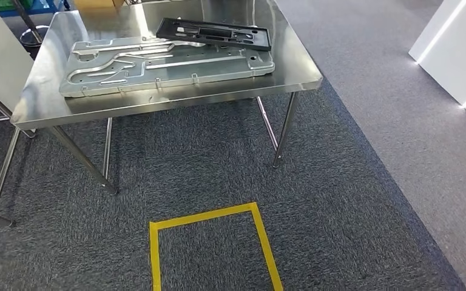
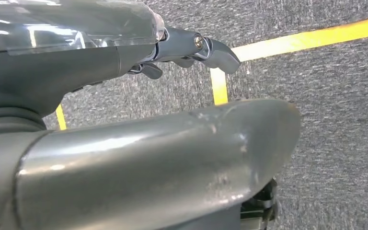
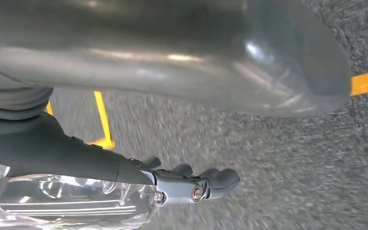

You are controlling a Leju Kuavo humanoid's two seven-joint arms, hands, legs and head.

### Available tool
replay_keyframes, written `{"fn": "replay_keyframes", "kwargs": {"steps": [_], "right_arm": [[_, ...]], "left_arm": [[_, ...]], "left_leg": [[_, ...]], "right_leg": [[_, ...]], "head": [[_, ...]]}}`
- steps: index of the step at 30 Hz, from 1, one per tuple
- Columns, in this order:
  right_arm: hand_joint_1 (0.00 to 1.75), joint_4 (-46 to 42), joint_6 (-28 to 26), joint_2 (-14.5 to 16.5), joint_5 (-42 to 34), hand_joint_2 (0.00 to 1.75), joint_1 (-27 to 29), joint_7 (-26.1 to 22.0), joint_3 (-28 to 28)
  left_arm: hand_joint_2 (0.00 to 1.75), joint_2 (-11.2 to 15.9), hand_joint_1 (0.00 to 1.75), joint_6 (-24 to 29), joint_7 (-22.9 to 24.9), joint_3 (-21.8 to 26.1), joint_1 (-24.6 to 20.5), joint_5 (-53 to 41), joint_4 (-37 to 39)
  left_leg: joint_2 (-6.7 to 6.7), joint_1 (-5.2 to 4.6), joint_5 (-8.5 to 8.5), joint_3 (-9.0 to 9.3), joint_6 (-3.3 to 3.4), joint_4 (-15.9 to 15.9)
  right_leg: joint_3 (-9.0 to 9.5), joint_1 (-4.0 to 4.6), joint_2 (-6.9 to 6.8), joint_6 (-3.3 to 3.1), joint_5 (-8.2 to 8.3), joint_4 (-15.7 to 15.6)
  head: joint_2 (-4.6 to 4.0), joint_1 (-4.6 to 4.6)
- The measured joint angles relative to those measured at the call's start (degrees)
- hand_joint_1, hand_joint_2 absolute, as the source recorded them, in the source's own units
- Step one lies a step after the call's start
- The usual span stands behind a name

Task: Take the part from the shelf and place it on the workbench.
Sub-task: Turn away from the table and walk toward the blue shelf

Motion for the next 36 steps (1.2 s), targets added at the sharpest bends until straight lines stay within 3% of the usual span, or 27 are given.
{"fn": "replay_keyframes", "kwargs": {"steps": [1,2,4,6,7,8,9,11,13,14,15,17,18,21,22,23,24,26,28,29,31,32,33,34,36], "right_arm": [[0.0,0.13,0.24,0.01,-0.42,0.0,0.06,0.0,-0.64],[0.0,0.21,0.4,0.02,-0.69,0.0,0.07,-0.04,-1.23],[0.0,0.32,0.48,0.02,-0.95,0.0,0.11,-0.09,-2.1],[0.0,0.34,0.54,-0.07,-1.02,0.0,0.22,-0.1,-2.67],[0.0,0.35,0.61,-0.13,-1.04,0.0,0.3,-0.1,-2.89],[0.0,0.36,0.69,-0.16,-1.04,0.0,0.35,-0.1,-3.07],[0.0,0.37,0.79,-0.16,-1.04,0.0,0.36,-0.1,-3.18],[0.0,0.37,0.92,-0.14,-1.04,0.0,0.34,-0.12,-3.31],[0.0,0.38,1.09,-0.11,-1.08,0.0,0.32,-0.48,-3.43],[0.0,0.39,1.25,-0.09,-1.11,0.0,0.31,-0.88,-3.56],[0.0,0.39,1.5,-0.09,-1.15,0.0,0.33,-1.38,-3.7],[0.0,0.44,2.18,-0.13,-1.21,0.0,0.39,-2.28,-4.04],[0.0,0.47,2.54,-0.15,-1.25,0.0,0.4,-2.55,-4.18],[0.0,0.55,3.31,-0.17,-1.51,0.0,0.39,-2.77,-4.53],[0.0,0.59,3.39,-0.16,-1.62,0.0,0.39,-2.69,-4.62],[0.0,0.62,3.41,-0.16,-1.74,0.0,0.38,-2.56,-4.7],[0.0,0.65,3.43,-0.16,-1.85,0.0,0.36,-2.37,-4.77],[0.0,0.65,3.66,-0.2,-2.01,0.0,0.28,-1.93,-4.91],[0.0,0.66,4.16,-0.26,-2.05,0.0,0.14,-1.59,-5.12],[0.0,0.66,4.39,-0.29,-2.07,0.0,0.08,-1.48,-5.22],[0.0,0.69,4.78,-0.32,-2.17,0.0,0.1,-1.33,-5.43],[0.0,0.73,4.96,-0.31,-2.21,0.0,0.07,-1.28,-5.53],[0.0,0.78,5.13,-0.29,-2.25,0.0,0.03,-1.25,-5.61],[0.0,0.81,5.25,-0.3,-2.27,0.0,0.01,-1.24,-5.67],[0.0,0.84,5.38,-0.34,-2.31,0.0,0.01,-1.23,-5.73]], "left_arm": [[0.0,-0.01,0.0,0.0,0.06,0.07,0.06,-0.02,0.0],[0.0,-0.01,0.0,0.0,0.12,0.13,0.13,-0.04,0.0],[0.0,-0.01,0.0,0.0,0.27,0.21,0.32,-0.07,0.01],[0.0,-0.01,0.0,0.01,0.33,0.24,0.4,-0.1,0.01],[0.0,-0.01,0.0,0.01,0.33,0.26,0.4,-0.14,0.0],[0.0,-0.01,0.0,0.02,0.33,0.28,0.39,-0.16,0.0],[0.0,-0.01,0.0,0.02,0.33,0.31,0.37,-0.19,0.0],[0.0,0.01,0.0,0.02,0.33,0.38,0.28,-0.2,0.0],[0.0,0.01,0.0,0.03,0.32,0.45,0.11,-0.2,0.0],[0.0,0.01,0.0,0.04,0.28,0.49,0.04,-0.2,0.0],[0.0,0.01,0.0,0.04,0.24,0.52,0.01,-0.21,0.0],[0.0,-0.01,0.0,0.04,0.21,0.6,0.04,-0.27,0.0],[0.0,-0.01,0.0,0.07,0.24,0.63,0.03,-0.32,0.0],[0.0,-0.03,0.0,0.17,0.29,0.66,0.02,-0.5,0.0],[0.0,-0.03,0.0,0.17,0.3,0.66,0.04,-0.62,0.0],[0.0,-0.03,0.0,0.17,0.31,0.66,0.05,-0.73,0.0],[0.0,-0.03,0.0,0.17,0.33,0.66,0.04,-0.87,0.0],[0.0,-0.04,0.0,0.19,0.38,0.66,0.0,-1.04,0.0],[0.0,-0.08,0.0,0.22,0.37,0.66,-0.04,-1.16,0.0],[0.0,-0.11,0.0,0.23,0.36,0.66,-0.06,-1.21,0.0],[0.0,-0.17,0.0,0.24,0.28,0.66,-0.01,-1.26,0.0],[0.0,-0.19,0.0,0.24,0.21,0.66,0.02,-1.26,0.0],[0.0,-0.21,0.0,0.24,0.13,0.66,0.07,-1.26,0.0],[0.0,-0.21,0.0,0.24,0.07,0.66,0.13,-1.27,0.0],[0.0,-0.23,0.0,0.24,-0.01,0.66,0.17,-1.36,0.0]], "left_leg": [[-0.04,0.12,0.18,-0.16,-0.35,0.05],[-0.11,0.22,-0.69,-0.54,-0.64,0.64],[-0.24,0.37,-5.73,-1.97,-1.1,4.75],[-0.26,0.41,-11.49,-3.46,-1.35,11.92],[-0.26,0.42,-12.48,-3.56,-1.39,14.94],[-0.27,0.41,-12.05,-2.96,-1.37,16.53],[-0.27,0.38,-10.56,-1.4,-1.29,16.2],[-0.29,0.29,-8.06,4.44,-0.95,10.0],[-0.3,0.07,-9.12,10.48,-0.39,1.45],[-0.31,-0.1,-10.03,12.0,-0.01,-1.17],[-0.31,-0.23,-10.36,12.41,0.39,-2.45],[-0.15,-0.09,-9.23,11.49,1.35,-2.8],[-0.04,0.02,-8.42,10.82,1.84,-2.95],[0.13,-0.02,-6.12,8.2,2.55,-2.98],[0.15,-0.06,-5.43,7.28,2.5,-2.86],[0.18,-0.09,-4.78,6.3,2.4,-2.67],[0.22,-0.1,-4.15,5.26,2.26,-2.38],[0.22,-0.06,-3.12,3.35,1.88,-1.6],[0.17,-0.15,-2.31,1.95,1.3,-0.72],[0.16,-0.19,-1.89,1.56,0.95,-0.46],[0.17,-0.12,-0.89,1.04,0.16,-0.36],[0.08,0.0,-1.04,0.71,-0.18,-0.16],[-0.04,0.11,-2.28,0.19,-0.5,0.71],[-0.15,0.19,-4.61,-0.51,-0.76,2.55],[-0.23,0.35,-10.86,-2.03,-1.08,9.02]], "right_leg": [[-0.43,-0.02,-0.13,-0.46,0.53,0.02],[-0.96,-0.08,-0.27,-1.04,1.12,-0.01],[-2.47,-0.18,-0.59,-1.96,2.57,-0.11],[-4.38,-0.02,-0.69,-2.3,4.04,0.0],[-5.46,0.07,-0.72,-2.29,4.79,0.13],[-6.57,0.13,-0.74,-2.24,5.51,0.34],[-7.71,0.15,-0.74,-2.14,6.16,0.66],[-9.59,0.14,-0.72,-1.83,7.17,1.47],[-10.67,0.19,-0.72,-1.25,8.05,2.2],[-10.9,0.16,-0.78,-0.89,8.54,2.34],[-11.03,0.12,-0.83,-0.49,9.1,2.3],[-11.51,-0.07,-0.75,0.21,9.25,2.43],[-12.0,-0.14,-0.58,0.52,7.71,3.41],[-14.18,-0.43,-0.16,1.39,-0.9,12.16],[-14.6,-0.52,-0.14,1.64,-2.32,15.49],[-14.41,-0.61,-0.14,1.81,-2.28,17.6],[-13.33,-0.7,-0.15,1.92,-1.09,17.92],[-8.17,-0.9,-0.14,1.89,1.63,12.76],[-1.86,-0.75,-0.06,1.37,1.09,4.24],[-0.06,-0.57,-0.01,0.95,0.33,1.4],[0.27,-0.31,-0.03,-0.16,0.13,-0.33],[-0.27,-0.32,-0.17,-0.68,0.69,-0.37],[-0.91,-0.38,-0.32,-1.28,1.34,-0.43],[-1.69,-0.46,-0.49,-1.77,2.06,-0.52],[-3.46,-0.27,-0.66,-2.33,3.43,-0.43]], "head": [[0.0,0.08],[0.0,0.1],[0.0,-0.12],[0.0,-0.28],[0.0,-0.26],[0.0,-0.27],[-0.01,-0.27],[-0.01,-0.3],[0.0,-0.25],[0.0,-0.25],[0.0,-0.22],[0.0,-0.34],[0.0,-0.31],[0.0,0.05],[0.0,0.11],[0.0,0.15],[0.0,0.16],[0.0,0.23],[0.0,0.29],[0.0,0.33],[0.0,0.33],[0.0,0.37],[0.0,0.28],[0.0,0.17],[0.0,-0.03]]}}
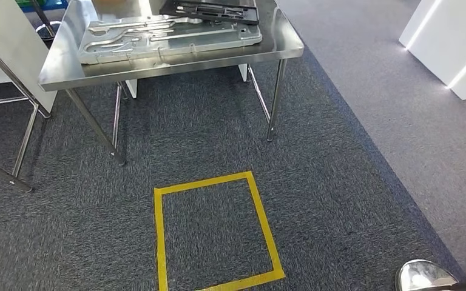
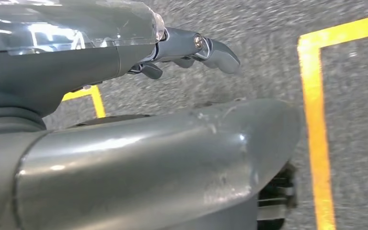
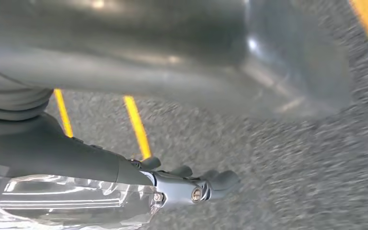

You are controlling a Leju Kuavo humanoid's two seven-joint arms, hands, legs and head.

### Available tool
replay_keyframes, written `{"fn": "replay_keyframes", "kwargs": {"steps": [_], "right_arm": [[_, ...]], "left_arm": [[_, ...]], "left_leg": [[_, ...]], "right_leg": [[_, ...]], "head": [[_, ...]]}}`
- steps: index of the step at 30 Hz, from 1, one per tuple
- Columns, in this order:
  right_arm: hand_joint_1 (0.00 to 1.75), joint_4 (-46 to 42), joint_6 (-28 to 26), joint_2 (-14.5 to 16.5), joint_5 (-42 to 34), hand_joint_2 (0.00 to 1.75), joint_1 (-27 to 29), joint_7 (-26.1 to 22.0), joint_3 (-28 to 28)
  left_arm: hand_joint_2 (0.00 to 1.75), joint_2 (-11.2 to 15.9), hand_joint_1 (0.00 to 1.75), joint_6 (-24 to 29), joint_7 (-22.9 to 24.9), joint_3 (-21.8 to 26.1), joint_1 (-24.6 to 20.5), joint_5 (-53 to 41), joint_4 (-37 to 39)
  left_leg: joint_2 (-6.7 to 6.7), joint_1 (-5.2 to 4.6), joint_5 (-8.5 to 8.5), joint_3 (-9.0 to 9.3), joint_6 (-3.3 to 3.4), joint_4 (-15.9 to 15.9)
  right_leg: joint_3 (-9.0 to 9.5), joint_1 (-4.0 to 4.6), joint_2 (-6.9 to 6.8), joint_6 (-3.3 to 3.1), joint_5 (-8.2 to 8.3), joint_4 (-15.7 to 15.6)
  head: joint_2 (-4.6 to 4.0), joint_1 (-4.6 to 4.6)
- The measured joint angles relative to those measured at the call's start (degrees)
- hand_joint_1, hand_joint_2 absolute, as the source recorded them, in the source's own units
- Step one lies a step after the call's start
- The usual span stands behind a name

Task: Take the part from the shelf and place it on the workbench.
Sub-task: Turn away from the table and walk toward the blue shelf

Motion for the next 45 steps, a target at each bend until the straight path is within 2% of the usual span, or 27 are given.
{"fn": "replay_keyframes", "kwargs": {"steps": [1,2,4,6,8,9,11,12,14,16,17,19,21,23,24,27,29,31,32,33,34,36,38,39,41,43,45], "right_arm": [[0.0,0.0,0.05,-0.02,-0.05,0.0,0.04,0.01,-0.03],[0.0,0.01,0.15,-0.03,-0.11,0.0,0.07,0.02,-0.05],[0.0,0.02,0.43,-0.01,-0.25,0.0,0.06,0.08,-0.1],[0.0,0.03,0.73,0.02,-0.33,0.0,0.03,0.14,-0.19],[0.0,0.03,1.1,0.05,-0.41,0.0,-0.01,0.34,-0.28],[0.0,0.03,1.38,0.07,-0.48,0.0,-0.02,0.51,-0.32],[0.0,0.07,1.97,0.07,-0.61,0.0,0.05,0.96,-0.41],[0.0,0.11,2.19,0.07,-0.66,0.0,0.09,1.18,-0.45],[0.0,0.19,2.53,0.05,-0.7,0.0,0.14,1.61,-0.52],[0.0,0.24,2.82,0.07,-0.73,0.0,0.2,2.0,-0.59],[0.0,0.27,2.9,0.09,-0.75,0.0,0.22,2.17,-0.62],[0.0,0.31,3.15,0.11,-0.79,0.0,0.21,2.72,-0.7],[0.0,0.31,3.59,0.12,-0.8,0.0,0.1,3.44,-0.78],[0.0,0.32,3.93,0.12,-0.8,0.0,-0.03,4.0,-0.81],[0.0,0.32,4.02,0.12,-0.8,0.0,-0.09,4.13,-0.81],[0.0,0.37,4.28,0.17,-0.69,0.0,-0.12,4.25,-0.82],[0.0,0.4,4.85,0.19,-0.18,0.0,-0.09,4.16,-0.8],[0.0,0.4,5.41,0.16,0.75,0.0,0.06,3.93,-0.67],[0.0,0.4,5.57,0.16,1.2,0.0,0.15,3.83,-0.53],[0.0,0.4,5.66,0.18,1.53,0.0,0.2,3.77,-0.37],[0.0,0.4,5.67,0.19,1.74,0.0,0.22,3.8,-0.23],[0.0,0.4,5.51,0.21,2.04,0.0,0.21,4.11,-0.02],[0.0,0.42,5.33,0.21,2.35,0.0,0.29,4.52,0.15],[0.0,0.43,5.29,0.21,2.47,0.0,0.29,4.66,0.21],[0.0,0.43,5.29,0.22,2.7,0.0,0.13,4.85,0.34],[0.0,0.43,5.37,0.2,3.03,0.0,-0.02,4.94,0.55],[0.0,0.44,5.53,0.19,3.28,0.0,0.07,4.99,0.74]], "left_arm": [[0.0,0.0,0.0,0.0,-0.02,0.0,0.02,-0.05,0.0],[0.0,0.0,0.0,0.0,-0.04,0.0,0.01,-0.12,0.0],[0.0,0.0,0.0,0.0,-0.1,-0.01,-0.03,-0.21,0.0],[0.0,0.01,0.0,0.0,-0.14,-0.03,-0.15,-0.31,0.0],[0.0,0.0,0.0,0.0,-0.19,-0.08,-0.34,-0.49,0.0],[0.0,-0.01,0.0,0.0,-0.22,-0.1,-0.4,-0.6,0.0],[0.0,-0.08,0.0,-0.01,-0.25,-0.15,-0.37,-0.74,0.0],[0.0,-0.1,0.0,-0.01,-0.23,-0.17,-0.34,-0.79,0.0],[0.0,-0.13,0.0,0.04,-0.17,-0.23,-0.31,-0.96,0.0],[0.0,-0.13,0.0,0.08,-0.09,-0.4,-0.31,-1.19,0.0],[0.0,-0.13,0.0,0.08,-0.05,-0.5,-0.3,-1.3,0.0],[0.0,-0.13,0.0,0.07,0.09,-0.67,-0.31,-1.48,0.0],[0.0,-0.13,0.0,0.07,0.36,-0.83,-0.32,-1.7,0.0],[0.0,-0.15,0.0,0.07,0.59,-0.96,-0.36,-1.85,0.0],[0.0,-0.16,0.0,0.07,0.64,-0.99,-0.39,-1.87,0.0],[0.0,-0.17,0.0,-0.08,0.88,-1.02,-0.4,-1.86,0.0],[0.0,-0.17,0.0,-0.3,1.35,-1.01,-0.28,-1.81,0.0],[0.0,-0.17,0.0,-0.38,2.05,-1.01,-0.13,-1.84,0.0],[0.0,-0.17,0.0,-0.27,2.45,-1.01,-0.07,-1.89,0.0],[0.0,-0.17,0.0,-0.08,2.84,-1.01,-0.02,-1.97,0.0],[0.0,-0.16,0.0,0.14,3.18,-1.01,0.01,-2.04,0.0],[0.0,-0.14,0.0,0.6,3.64,-1.01,0.0,-2.12,0.0],[0.0,-0.12,0.0,0.89,3.85,-1.01,-0.1,-2.13,0.0],[0.0,-0.11,0.0,0.96,3.92,-1.01,-0.13,-2.15,0.0],[0.0,-0.1,0.0,0.98,3.99,-1.01,-0.06,-2.3,0.0],[0.0,-0.1,0.0,0.97,4.02,-1.01,0.03,-2.49,0.0],[0.0,-0.12,0.0,0.93,4.01,-1.02,0.01,-2.57,0.0]], "left_leg": [[0.0,0.02,-1.9,-0.4,-0.09,3.49],[0.0,0.02,-2.31,-0.26,-0.1,5.99],[-0.01,-0.03,0.42,2.56,0.11,5.66],[-0.01,-0.2,2.41,8.8,0.62,-1.66],[-0.01,-0.44,1.1,14.04,1.19,-9.52],[-0.01,-0.61,0.4,15.16,1.49,-11.62],[0.1,-0.61,0.94,14.72,2.24,-12.4],[0.21,-0.54,1.62,14.25,2.71,-12.55],[0.42,-0.37,3.13,12.88,3.48,-12.74],[0.44,-0.45,4.45,11.06,3.78,-12.56],[0.46,-0.49,5.07,10.1,3.74,-12.38],[0.52,-0.5,6.16,7.92,3.47,-11.61],[0.49,-0.5,6.96,5.85,3.01,-10.42],[0.45,-0.58,7.55,4.53,2.35,-9.32],[0.46,-0.59,7.83,4.18,1.98,-9.07],[0.35,-0.31,7.92,3.41,0.82,-8.6],[0.1,-0.09,4.37,1.95,0.25,-5.05],[0.01,0.09,-0.55,-0.21,-0.22,1.94],[0.02,0.18,-1.74,-0.9,-0.41,5.02],[0.03,0.25,-1.7,-0.77,-0.54,6.42],[0.07,0.31,-0.7,0.42,-0.59,5.64],[0.91,0.35,1.99,5.58,-0.44,-1.65],[2.23,0.06,3.14,9.61,0.25,-8.26],[2.6,-0.09,3.07,10.2,0.67,-9.65],[2.01,-0.12,3.32,9.74,1.5,-10.1],[1.21,0.15,3.97,9.51,2.36,-10.62],[0.6,0.27,4.56,9.17,3.01,-10.85]], "right_leg": [[-0.99,0.13,-0.04,-0.04,0.71,0.11],[-2.04,0.25,-0.05,-0.03,1.42,0.3],[-4.22,0.36,-0.05,0.11,2.65,0.95],[-5.92,0.45,0.0,0.43,3.56,1.83],[-6.87,0.55,-0.02,0.99,4.43,2.49],[-7.11,0.54,-0.07,1.34,4.94,2.59],[-7.41,0.37,-0.04,2.06,5.71,2.57],[-7.73,0.28,0.11,2.37,4.83,3.12],[-8.96,0.02,0.46,2.84,-0.26,7.14],[-10.29,-0.21,0.54,3.28,-6.0,13.93],[-10.5,-0.35,0.55,3.51,-6.93,16.69],[-8.72,-0.69,0.54,3.86,-4.56,17.71],[-3.14,-0.99,0.56,3.92,-1.83,11.57],[2.28,-0.85,0.63,3.46,-2.82,3.83],[3.48,-0.64,0.67,3.08,-3.68,1.66],[2.8,-0.51,0.44,1.51,-3.15,0.51],[1.91,-0.66,-0.03,0.46,-2.06,0.24],[0.81,-0.44,-0.54,0.03,-1.23,0.33],[0.24,-0.33,-0.82,0.02,-0.88,0.44],[-0.29,-0.25,-1.16,0.07,-0.6,0.61],[-0.74,-0.23,-1.51,0.16,-0.41,0.83],[-1.35,-0.23,-2.3,0.42,-0.24,1.43],[-1.66,-0.05,-3.14,0.92,-0.18,1.98],[-1.72,0.06,-3.55,1.23,-0.13,2.14],[-1.75,0.18,-4.24,1.97,0.06,2.17],[-2.4,0.05,-2.99,2.66,-1.17,3.52],[-3.93,-0.14,-0.78,2.98,-3.87,6.89]], "head": [[0.0,-0.04],[0.0,-0.03],[0.0,-0.04],[0.0,-0.07],[0.0,-0.03],[0.0,-0.01],[0.0,-0.01],[-0.01,0.02],[-0.01,0.19],[0.0,0.32],[0.0,0.31],[0.0,0.32],[-0.01,0.35],[-0.01,0.37],[-0.01,0.39],[-0.01,0.45],[0.0,0.23],[0.0,-0.04],[0.0,-0.05],[0.0,-0.05],[0.0,-0.07],[0.0,-0.1],[0.0,-0.08],[0.0,-0.1],[0.0,-0.07],[0.0,0.1],[0.0,0.35]]}}
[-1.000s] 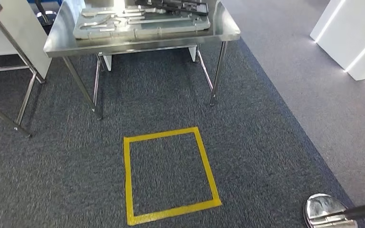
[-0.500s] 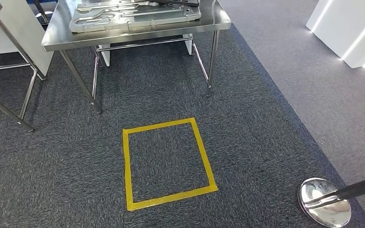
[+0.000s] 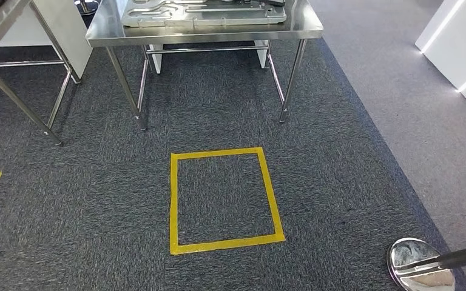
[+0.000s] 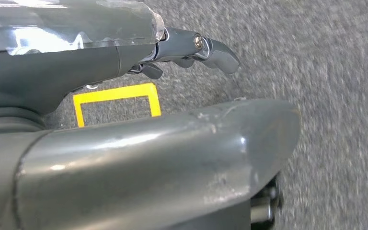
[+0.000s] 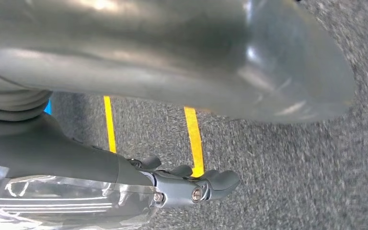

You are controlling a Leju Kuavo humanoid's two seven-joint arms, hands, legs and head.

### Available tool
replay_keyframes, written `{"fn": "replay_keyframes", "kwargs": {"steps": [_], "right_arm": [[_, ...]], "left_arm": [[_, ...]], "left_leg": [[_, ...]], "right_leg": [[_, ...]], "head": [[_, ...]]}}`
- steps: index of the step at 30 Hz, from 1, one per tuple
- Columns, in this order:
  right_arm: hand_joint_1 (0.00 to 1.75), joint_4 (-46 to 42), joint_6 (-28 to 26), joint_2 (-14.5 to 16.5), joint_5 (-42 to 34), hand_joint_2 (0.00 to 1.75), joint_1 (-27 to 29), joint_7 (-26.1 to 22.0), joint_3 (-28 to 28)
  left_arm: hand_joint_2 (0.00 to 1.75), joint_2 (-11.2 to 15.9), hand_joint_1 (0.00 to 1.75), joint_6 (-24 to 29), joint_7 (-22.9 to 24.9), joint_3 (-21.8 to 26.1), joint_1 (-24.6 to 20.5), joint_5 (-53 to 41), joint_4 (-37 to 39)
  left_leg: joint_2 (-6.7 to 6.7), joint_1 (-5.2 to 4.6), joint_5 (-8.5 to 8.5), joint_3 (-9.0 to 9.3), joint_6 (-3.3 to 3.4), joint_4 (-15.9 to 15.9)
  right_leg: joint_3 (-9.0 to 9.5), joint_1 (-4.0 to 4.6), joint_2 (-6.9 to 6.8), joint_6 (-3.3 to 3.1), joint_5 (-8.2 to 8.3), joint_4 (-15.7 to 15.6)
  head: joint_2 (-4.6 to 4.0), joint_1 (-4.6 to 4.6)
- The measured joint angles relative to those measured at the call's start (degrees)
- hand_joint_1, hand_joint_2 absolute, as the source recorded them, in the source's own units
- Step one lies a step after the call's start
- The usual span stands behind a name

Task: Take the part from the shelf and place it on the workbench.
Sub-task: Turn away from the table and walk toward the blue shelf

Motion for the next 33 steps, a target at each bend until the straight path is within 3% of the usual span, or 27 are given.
{"fn": "replay_keyframes", "kwargs": {"steps": [1,4,6,8,10,12,13,15,17,19,20,21,22,23,25,27,29,31,33], "right_arm": [[0.0,0.0,0.05,0.0,0.05,0.0,0.04,0.01,0.04],[0.0,0.0,0.09,0.0,0.07,0.0,0.07,0.02,0.07],[0.0,0.0,0.13,0.01,0.07,0.0,0.16,0.11,0.2],[0.0,0.02,0.34,0.02,0.1,0.0,0.33,0.25,0.37],[0.0,0.05,0.56,0.0,0.2,0.0,0.47,0.28,0.45],[0.0,0.07,0.69,-0.02,0.35,0.0,0.42,0.27,0.6],[0.0,0.07,0.78,-0.01,0.44,0.0,0.34,0.27,0.72],[0.0,0.07,1.06,0.04,0.6,0.0,0.23,0.28,0.91],[0.0,0.07,1.35,0.08,0.69,0.0,0.35,0.29,0.97],[0.0,0.1,1.56,0.07,0.84,0.0,0.53,0.32,1.03],[0.0,0.11,1.65,0.07,0.92,0.0,0.57,0.34,1.09],[0.0,0.13,1.78,0.07,1.0,0.0,0.55,0.39,1.16],[0.0,0.13,1.98,0.08,1.1,0.0,0.52,0.47,1.25],[0.0,0.13,2.26,0.08,1.26,0.0,0.49,0.58,1.35],[0.0,0.13,2.91,0.09,1.6,0.0,0.51,0.8,1.63],[0.0,0.13,3.3,0.09,1.85,0.0,0.41,0.92,1.9],[0.0,0.13,3.44,0.08,1.98,0.0,0.08,0.98,2.1],[0.0,0.13,3.45,0.07,2.02,0.0,0.01,1.02,2.22],[0.0,0.14,3.45,0.07,2.03,0.0,0.18,1.07,2.26]], "left_arm": [[0.0,-0.01,0.0,-0.01,-0.01,-0.01,-0.03,-0.02,0.0],[0.0,-0.01,0.0,-0.02,-0.02,-0.01,-0.04,-0.03,0.0],[0.0,0.0,0.0,-0.05,-0.03,-0.01,-0.01,-0.04,0.0],[0.0,0.01,0.0,-0.09,-0.04,-0.01,0.05,-0.07,0.0],[0.0,-0.02,0.0,-0.11,-0.04,-0.01,-0.03,-0.07,0.0],[0.0,-0.03,0.0,-0.13,-0.05,-0.01,-0.07,-0.05,0.0],[0.0,-0.03,0.0,-0.13,-0.05,0.0,-0.02,-0.04,0.0],[0.0,0.01,0.0,-0.12,0.0,0.01,0.07,0.0,0.0],[0.0,0.05,0.0,-0.09,0.07,0.01,0.02,0.01,0.0],[0.0,0.05,0.0,-0.07,0.13,0.01,-0.01,-0.01,0.0],[0.0,0.06,0.0,-0.06,0.2,0.01,0.02,-0.01,0.0],[0.0,0.06,0.0,-0.05,0.29,0.01,0.07,-0.02,0.0],[0.0,0.08,0.0,-0.05,0.38,0.01,0.11,-0.04,0.0],[0.0,0.09,0.0,-0.04,0.46,0.01,0.11,-0.07,0.0],[0.0,0.1,0.0,-0.04,0.48,0.0,-0.03,-0.13,0.0],[0.0,0.1,0.0,-0.04,0.44,-0.02,-0.08,-0.17,0.0],[0.0,0.1,0.0,-0.04,0.42,-0.02,0.07,-0.18,0.0],[0.0,0.1,0.0,-0.04,0.39,-0.01,0.08,-0.2,0.0],[0.0,0.08,0.0,-0.05,0.36,-0.01,-0.05,-0.24,0.0]], "left_leg": [[-0.16,-0.01,0.12,-0.18,0.15,0.02],[-0.29,-0.02,0.2,-0.28,0.18,0.03],[-0.85,-0.11,0.42,-0.66,0.2,0.07],[-2.85,-0.21,0.75,-1.1,0.07,0.34],[-4.82,-0.41,0.86,-1.48,-0.46,0.82],[-5.77,-0.47,1.03,-1.94,-1.16,0.96],[-6.24,-0.45,1.19,-2.15,-1.53,0.9],[-5.4,-0.48,0.34,-2.89,-2.09,2.08],[-3.08,-0.4,-2.92,-5.26,-2.5,7.22],[-1.94,-0.16,-6.51,-8.75,-2.93,14.83],[-1.75,-0.05,-7.12,-9.77,-3.1,17.18],[-1.57,0.03,-6.58,-9.74,-3.2,17.39],[-1.25,0.08,-4.97,-8.47,-3.21,15.12],[-0.45,0.09,-2.85,-6.25,-3.11,11.03],[1.66,-0.23,-0.26,-2.4,-2.66,3.54],[2.27,-0.56,-0.03,-1.64,-2.14,1.32],[1.15,-0.46,0.35,-1.83,-1.46,1.02],[0.13,-0.21,0.91,-1.75,-0.62,0.47],[-0.91,-0.13,1.28,-1.95,-0.1,0.32]], "right_leg": [[-0.63,-0.03,0.56,0.02,-1.02,1.38],[-1.12,-0.05,0.76,0.04,-1.67,2.46],[-3.32,-0.05,1.03,0.12,-3.75,7.36],[-1.92,-0.07,2.27,-0.19,-1.32,5.35],[2.23,-0.1,4.27,-0.76,2.94,-3.04],[2.92,0.0,4.8,-1.1,3.02,-4.91],[2.89,-0.07,4.31,-1.35,3.16,-4.98],[2.95,-0.31,3.09,-2.07,3.5,-5.43],[2.91,-0.38,1.68,-2.67,3.69,-5.71],[2.7,-0.24,0.27,-2.9,3.65,-5.61],[2.63,-0.19,-0.44,-2.91,3.61,-5.54],[2.6,-0.17,-1.11,-2.88,3.55,-5.45],[2.64,-0.17,-1.76,-2.8,3.46,-5.36],[2.76,-0.15,-2.33,-2.65,3.32,-5.27],[2.95,0.12,-3.37,-2.17,3.0,-5.02],[3.0,0.39,-4.31,-1.61,2.88,-4.89],[3.18,0.29,-4.88,-0.99,2.75,-4.87],[2.39,0.03,-2.86,-0.44,0.86,-2.66],[-0.72,-0.15,0.17,-0.14,-3.13,4.13]], "head": [[0.0,0.07],[0.0,0.08],[-0.01,0.07],[-0.01,0.07],[-0.01,0.05],[-0.01,0.02],[0.0,0.02],[0.0,-0.09],[0.0,-0.42],[0.0,-0.65],[0.0,-0.64],[0.0,-0.65],[0.0,-0.66],[0.0,-0.67],[0.0,-0.67],[0.0,-0.57],[0.0,-0.52],[0.0,-0.33],[0.0,-0.01]]}}
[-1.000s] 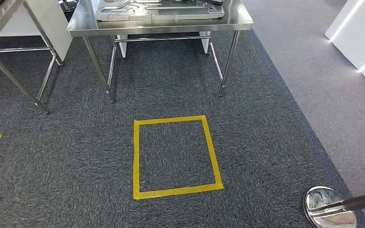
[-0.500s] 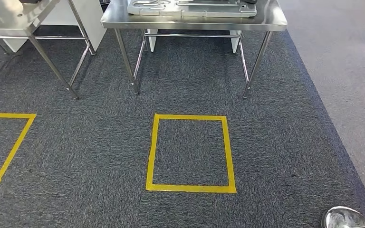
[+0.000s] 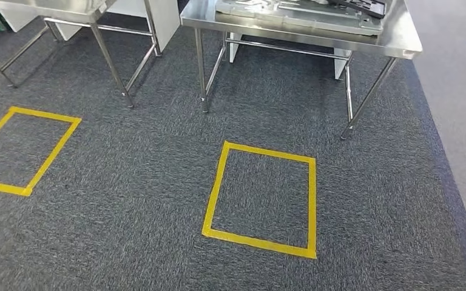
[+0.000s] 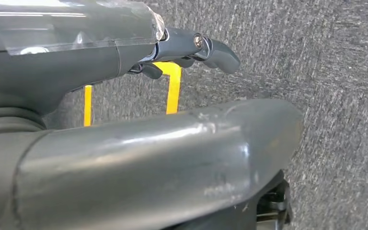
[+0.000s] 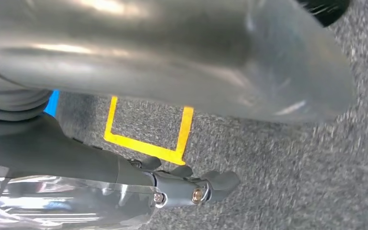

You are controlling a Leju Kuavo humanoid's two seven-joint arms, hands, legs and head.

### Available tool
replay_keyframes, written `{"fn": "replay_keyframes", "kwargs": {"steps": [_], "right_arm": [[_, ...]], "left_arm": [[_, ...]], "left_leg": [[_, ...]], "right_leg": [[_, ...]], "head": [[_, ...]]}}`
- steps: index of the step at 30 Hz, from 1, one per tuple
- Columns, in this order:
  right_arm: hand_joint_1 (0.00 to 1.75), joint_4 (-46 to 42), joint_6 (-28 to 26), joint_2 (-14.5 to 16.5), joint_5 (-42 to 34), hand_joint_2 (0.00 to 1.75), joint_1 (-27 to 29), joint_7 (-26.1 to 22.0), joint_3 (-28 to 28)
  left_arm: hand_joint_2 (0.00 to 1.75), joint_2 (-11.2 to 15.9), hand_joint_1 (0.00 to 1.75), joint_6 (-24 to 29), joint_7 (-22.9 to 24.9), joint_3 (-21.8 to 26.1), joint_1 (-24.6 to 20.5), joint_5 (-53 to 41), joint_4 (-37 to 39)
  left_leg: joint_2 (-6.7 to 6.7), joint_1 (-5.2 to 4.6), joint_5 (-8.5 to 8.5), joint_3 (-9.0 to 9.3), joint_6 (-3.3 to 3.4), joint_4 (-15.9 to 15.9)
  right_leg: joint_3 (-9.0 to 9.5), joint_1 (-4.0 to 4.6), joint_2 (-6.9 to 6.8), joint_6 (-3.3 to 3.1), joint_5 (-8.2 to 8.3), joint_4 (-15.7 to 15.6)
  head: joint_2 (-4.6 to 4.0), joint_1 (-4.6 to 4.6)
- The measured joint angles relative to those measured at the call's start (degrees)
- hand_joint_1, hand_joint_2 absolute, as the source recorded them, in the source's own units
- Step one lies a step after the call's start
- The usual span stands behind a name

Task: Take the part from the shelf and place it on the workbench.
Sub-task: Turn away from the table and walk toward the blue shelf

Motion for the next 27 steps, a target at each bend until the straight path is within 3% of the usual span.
{"fn": "replay_keyframes", "kwargs": {"steps": [2,3,5,7,9,11,13,15,17,18,19,21,23,24,26,27], "right_arm": [[0.0,0.01,0.0,0.0,0.0,0.0,0.08,0.05,0.02],[0.0,0.02,0.0,0.0,0.0,0.0,0.11,0.07,0.02],[0.0,0.03,0.06,0.0,0.03,0.0,0.16,0.08,0.03],[0.0,0.08,0.27,-0.02,0.23,0.0,0.31,0.12,0.07],[0.0,0.13,0.48,-0.03,0.61,0.0,0.35,0.23,0.23],[0.0,0.15,0.56,0.04,0.99,0.0,0.17,0.44,0.46],[0.0,0.15,0.49,0.14,1.31,0.0,0.1,0.66,0.57],[0.0,0.15,0.37,0.19,1.65,0.0,0.23,0.81,0.68],[0.0,0.16,0.38,0.2,2.08,0.0,0.32,0.9,0.94],[0.0,0.17,0.48,0.2,2.24,0.0,0.29,0.92,1.09],[0.0,0.17,0.62,0.2,2.32,0.0,0.23,0.93,1.2],[0.0,0.17,0.98,0.22,2.34,0.0,0.07,0.89,1.32],[0.0,0.17,1.11,0.25,2.34,0.0,-0.01,0.81,1.38],[0.0,0.17,1.11,0.26,2.34,0.0,-0.09,0.78,1.4],[0.0,0.16,1.14,0.26,2.35,0.0,-0.42,0.7,1.43],[0.0,0.15,1.2,0.26,2.42,0.0,-0.57,0.66,1.44]], "left_arm": [[0.0,-0.02,0.0,-0.02,-0.01,0.0,0.03,0.0,0.0],[0.0,-0.02,0.0,-0.03,0.0,0.0,0.09,0.0,0.0],[0.0,-0.03,0.0,-0.03,-0.02,0.0,0.14,0.0,0.0],[0.0,-0.04,0.0,0.01,-0.13,0.0,0.05,-0.02,0.0],[0.0,-0.03,0.0,0.15,-0.34,0.0,0.0,-0.06,0.0],[0.0,0.06,0.0,0.35,-0.69,0.01,0.06,0.01,0.0],[0.0,0.21,0.0,0.57,-1.18,0.02,0.09,0.14,0.0],[0.0,0.34,0.0,0.73,-1.67,0.03,-0.02,0.22,0.0],[0.0,0.46,0.0,0.78,-2.04,0.04,-0.04,0.29,0.0],[0.0,0.53,0.0,0.77,-2.19,0.05,0.01,0.31,0.0],[0.0,0.6,0.0,0.74,-2.31,0.06,0.09,0.29,0.0],[0.0,0.76,0.0,0.62,-2.57,0.07,0.13,0.21,0.0],[0.0,0.87,0.0,0.5,-2.75,0.07,-0.03,0.16,0.0],[0.0,0.9,0.0,0.45,-2.8,0.07,-0.06,0.15,0.0],[0.0,0.94,0.0,0.37,-2.86,0.07,0.03,0.13,0.0],[0.0,0.96,0.0,0.23,-2.88,0.07,0.11,0.11,0.0]], "left_leg": [[-1.24,-0.08,0.1,-0.23,0.12,0.1],[-1.95,-0.11,0.11,-0.26,0.12,0.19],[-3.51,-0.11,0.08,-0.21,0.02,0.45],[-4.9,-0.2,-0.02,-0.41,-0.37,0.89],[-6.0,-0.25,0.04,-0.84,-1.06,1.14],[-6.89,-0.17,0.21,-1.24,-1.83,1.12],[-5.06,-0.24,-1.07,-2.18,-2.39,2.92],[-2.01,-0.19,-4.57,-4.85,-2.8,8.93],[-1.0,0.08,-7.43,-7.95,-3.21,15.81],[-0.8,0.19,-7.44,-8.42,-3.36,17.04],[-0.57,0.28,-6.35,-7.74,-3.44,15.96],[1.02,0.29,-2.78,-3.72,-3.31,8.41],[2.71,-0.06,-0.87,-0.59,-2.79,2.2],[3.05,-0.26,-0.78,-0.13,-2.52,1.08],[2.07,-0.34,-0.56,-0.3,-1.95,0.94],[1.62,-0.23,-0.37,-0.28,-1.64,0.74]], "right_leg": [[-3.23,-0.04,1.01,0.18,-2.42,6.65],[-3.63,-0.05,1.1,0.19,-1.91,7.32],[-1.33,-0.11,1.74,0.01,2.09,2.09],[1.96,-0.28,4.36,-0.36,5.35,-5.38],[3.06,-0.27,5.94,-0.68,5.87,-8.2],[3.12,-0.28,4.76,-1.14,6.08,-8.51],[3.31,-0.48,3.26,-1.98,6.35,-9.0],[3.38,-0.43,1.64,-2.6,6.39,-9.2],[3.35,-0.27,-0.06,-2.76,6.31,-9.16],[3.38,-0.24,-0.85,-2.76,6.26,-9.14],[3.44,-0.24,-1.57,-2.69,6.19,-9.11],[3.71,-0.24,-2.83,-2.36,5.94,-9.02],[3.94,-0.03,-3.88,-1.8,5.66,-8.88],[4.0,0.09,-4.32,-1.51,5.6,-8.85],[4.12,0.16,-5.0,-0.89,5.55,-8.89],[4.17,0.05,-4.56,-0.54,5.25,-8.67]], "head": [[0.0,0.09],[0.0,0.1],[0.0,0.11],[0.0,0.1],[0.0,0.07],[-0.01,0.07],[0.0,-0.14],[0.0,-0.5],[0.0,-0.64],[0.0,-0.64],[0.0,-0.66],[0.0,-0.69],[0.0,-0.67],[0.0,-0.63],[-0.01,-0.59],[-0.01,-0.55]]}}
